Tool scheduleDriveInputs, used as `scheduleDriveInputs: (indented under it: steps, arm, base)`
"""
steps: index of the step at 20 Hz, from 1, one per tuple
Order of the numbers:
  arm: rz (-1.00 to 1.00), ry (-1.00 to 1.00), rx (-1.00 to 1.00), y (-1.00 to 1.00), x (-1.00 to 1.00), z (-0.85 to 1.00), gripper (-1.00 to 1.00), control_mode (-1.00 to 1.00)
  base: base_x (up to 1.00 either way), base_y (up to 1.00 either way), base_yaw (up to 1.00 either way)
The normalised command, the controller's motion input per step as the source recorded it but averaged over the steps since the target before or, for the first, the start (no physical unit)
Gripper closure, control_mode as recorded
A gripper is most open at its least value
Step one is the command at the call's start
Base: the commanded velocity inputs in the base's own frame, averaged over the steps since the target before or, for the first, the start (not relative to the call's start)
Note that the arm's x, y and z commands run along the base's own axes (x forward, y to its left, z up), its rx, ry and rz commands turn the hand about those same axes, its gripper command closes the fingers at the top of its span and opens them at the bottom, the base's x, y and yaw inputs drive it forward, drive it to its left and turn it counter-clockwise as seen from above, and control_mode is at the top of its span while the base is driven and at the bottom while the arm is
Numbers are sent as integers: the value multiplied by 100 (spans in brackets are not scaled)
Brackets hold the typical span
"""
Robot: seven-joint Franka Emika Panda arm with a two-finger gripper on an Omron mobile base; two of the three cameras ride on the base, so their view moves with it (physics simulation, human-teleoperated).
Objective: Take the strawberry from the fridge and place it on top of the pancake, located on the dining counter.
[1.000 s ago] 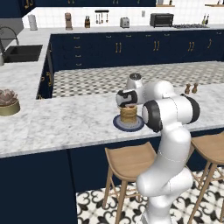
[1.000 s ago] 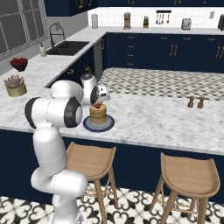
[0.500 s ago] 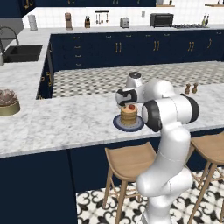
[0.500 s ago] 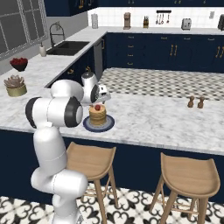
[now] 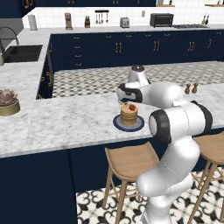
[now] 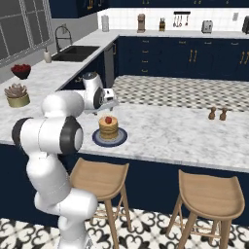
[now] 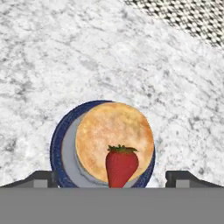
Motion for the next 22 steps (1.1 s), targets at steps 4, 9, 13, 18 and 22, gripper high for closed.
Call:
scheduleDriveInputs:
  steps: [4, 9, 13, 18, 22]
  arm:
    - [0, -1, 0, 34, -100, 11, -100, -100]
    - [0, 0, -7, 43, -100, 0, -100, -100]
    - [0, 0, -9, 37, -100, -1, -100, -100]
    - [0, 0, -11, 34, -100, 0, -100, -100]
    - [0, 0, -7, 17, -100, 0, -100, -100]
  base:
    - [0, 0, 0]
    - [0, 0, 0]
    - [0, 0, 0]
    - [0, 0, 0]
    - [0, 0, 0]
